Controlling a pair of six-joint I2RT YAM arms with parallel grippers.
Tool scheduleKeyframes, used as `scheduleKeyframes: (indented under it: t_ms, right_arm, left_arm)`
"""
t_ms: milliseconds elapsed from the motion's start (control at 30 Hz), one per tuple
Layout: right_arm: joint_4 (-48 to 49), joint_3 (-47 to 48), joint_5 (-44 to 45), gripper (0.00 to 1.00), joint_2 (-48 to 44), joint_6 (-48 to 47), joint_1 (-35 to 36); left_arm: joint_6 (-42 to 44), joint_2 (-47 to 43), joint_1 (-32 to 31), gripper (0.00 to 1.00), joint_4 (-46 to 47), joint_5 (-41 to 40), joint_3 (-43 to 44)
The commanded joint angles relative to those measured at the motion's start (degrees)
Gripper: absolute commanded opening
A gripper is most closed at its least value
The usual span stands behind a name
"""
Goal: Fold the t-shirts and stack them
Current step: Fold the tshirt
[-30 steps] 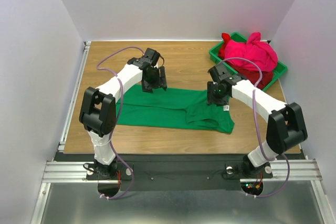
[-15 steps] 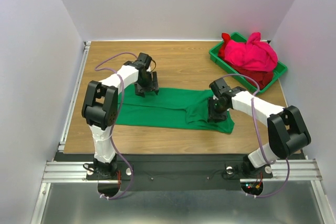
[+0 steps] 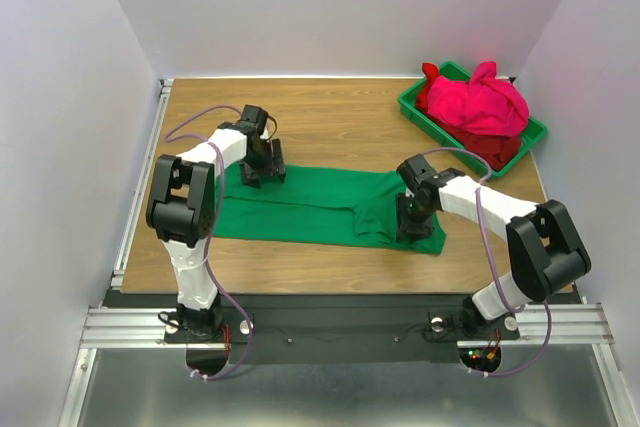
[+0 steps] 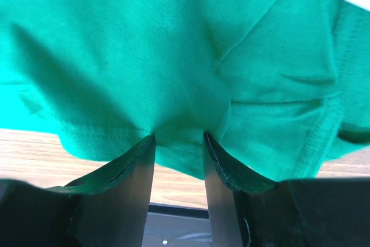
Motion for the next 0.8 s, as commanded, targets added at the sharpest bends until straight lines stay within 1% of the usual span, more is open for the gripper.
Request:
scheduleKeyframes:
  t_ms: [0, 33, 100, 133, 200, 300, 433, 500, 633, 767]
  right_arm:
    - [-2.7, 7.0, 1.8, 0.45, -1.9, 2.0, 0.4]
    - [-3.2, 8.3, 4.4, 0.45, -2.1, 2.4, 0.4]
    - [-4.9, 12.4, 6.2, 0.47, -2.8, 3.4, 0.4]
    - [-5.4, 12.4, 7.1, 0.48, -2.9, 3.6, 0.4]
    - [-6.6, 15.5, 9.8, 0.48, -3.1, 5.5, 0.4]
    - [-6.9, 16.1, 11.7, 0.48, -3.2, 7.9, 0.4]
    - [-5.5, 16.4, 13.6, 0.49, 0.3, 8.6, 0.4]
    - [-4.1, 16.4, 14.4, 0.48, 2.6, 8.9, 0.4]
    - [-0.7, 17.0, 15.1, 0.48, 7.0, 9.7, 0.4]
    - [2.7, 16.5, 15.3, 0.48, 12.3, 10.9, 0.4]
  left_arm:
    - [2.5, -2.5, 1.7, 0.78, -0.8, -2.3, -1.2]
    - [2.6, -3.0, 1.9, 0.77, -1.3, -2.4, -1.0]
    - [2.9, -3.5, 2.5, 0.78, -1.3, -2.4, 0.5]
    - [2.9, -3.8, 2.6, 0.78, -1.3, -2.3, 1.0]
    - [3.1, -4.1, 2.7, 0.78, -0.8, -0.9, 3.1]
    - [3.0, -4.0, 2.7, 0.78, 0.3, 2.1, 4.7]
    - [5.1, -2.3, 2.8, 0.78, 2.0, 4.9, 5.5]
    - [6.2, -1.7, 2.9, 0.78, 2.6, 5.4, 4.8]
    - [7.8, -2.3, 3.8, 0.78, 6.0, 7.7, -0.3]
    - [8.5, -2.2, 5.7, 0.77, 7.1, 8.4, -5.0]
